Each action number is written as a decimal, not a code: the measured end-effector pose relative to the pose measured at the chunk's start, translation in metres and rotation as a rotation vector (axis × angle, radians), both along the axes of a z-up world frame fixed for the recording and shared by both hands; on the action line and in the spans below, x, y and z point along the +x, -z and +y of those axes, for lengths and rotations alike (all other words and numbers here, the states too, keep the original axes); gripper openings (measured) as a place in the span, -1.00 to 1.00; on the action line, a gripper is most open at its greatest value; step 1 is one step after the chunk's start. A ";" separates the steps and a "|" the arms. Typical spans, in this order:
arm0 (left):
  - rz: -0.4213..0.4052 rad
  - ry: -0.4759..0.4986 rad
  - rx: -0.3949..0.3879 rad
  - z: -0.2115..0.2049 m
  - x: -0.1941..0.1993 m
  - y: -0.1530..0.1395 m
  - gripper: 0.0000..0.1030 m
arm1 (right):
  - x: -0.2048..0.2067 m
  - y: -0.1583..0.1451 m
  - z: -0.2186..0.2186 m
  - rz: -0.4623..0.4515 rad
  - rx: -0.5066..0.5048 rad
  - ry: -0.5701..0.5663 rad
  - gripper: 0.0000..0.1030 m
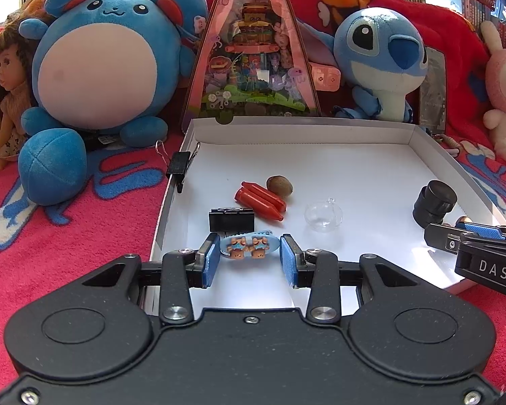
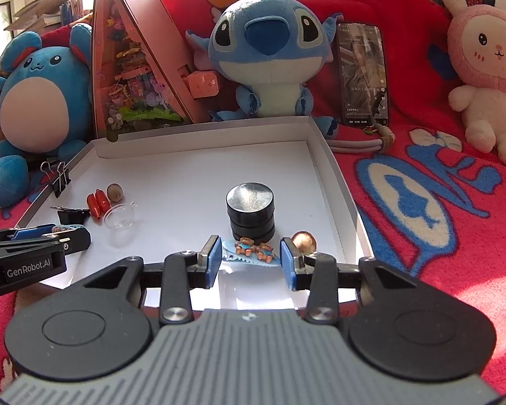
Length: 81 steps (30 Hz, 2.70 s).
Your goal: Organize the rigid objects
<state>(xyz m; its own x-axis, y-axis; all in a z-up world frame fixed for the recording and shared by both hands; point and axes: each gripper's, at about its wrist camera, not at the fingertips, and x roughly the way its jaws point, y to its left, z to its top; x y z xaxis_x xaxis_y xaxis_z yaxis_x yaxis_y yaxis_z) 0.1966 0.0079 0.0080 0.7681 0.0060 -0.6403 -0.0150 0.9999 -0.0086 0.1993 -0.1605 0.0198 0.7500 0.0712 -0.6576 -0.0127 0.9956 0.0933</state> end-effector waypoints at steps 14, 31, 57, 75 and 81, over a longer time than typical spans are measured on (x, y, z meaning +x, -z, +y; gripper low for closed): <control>0.007 -0.001 -0.001 -0.001 0.001 0.000 -0.23 | 0.001 0.001 0.000 -0.003 0.001 0.003 -0.09; -0.019 0.063 0.000 -0.005 -0.040 -0.030 0.60 | -0.029 -0.021 -0.005 -0.066 0.008 -0.026 0.50; 0.000 0.068 -0.052 0.009 -0.102 -0.024 0.68 | -0.100 -0.036 -0.003 -0.139 -0.032 -0.075 1.00; 0.009 0.020 -0.020 0.012 -0.105 0.006 0.71 | -0.101 -0.002 -0.003 -0.049 -0.054 -0.044 1.00; -0.008 0.015 0.001 0.011 -0.098 0.013 0.83 | -0.096 0.007 0.000 -0.031 -0.092 -0.035 1.00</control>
<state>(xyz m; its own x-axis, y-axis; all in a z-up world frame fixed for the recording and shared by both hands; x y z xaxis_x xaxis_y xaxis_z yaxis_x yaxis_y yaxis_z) 0.0981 0.0189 -0.0048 0.7730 -0.0047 -0.6343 -0.0003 1.0000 -0.0077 0.1036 -0.1604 0.0132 0.7685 0.0380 -0.6388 -0.0492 0.9988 0.0002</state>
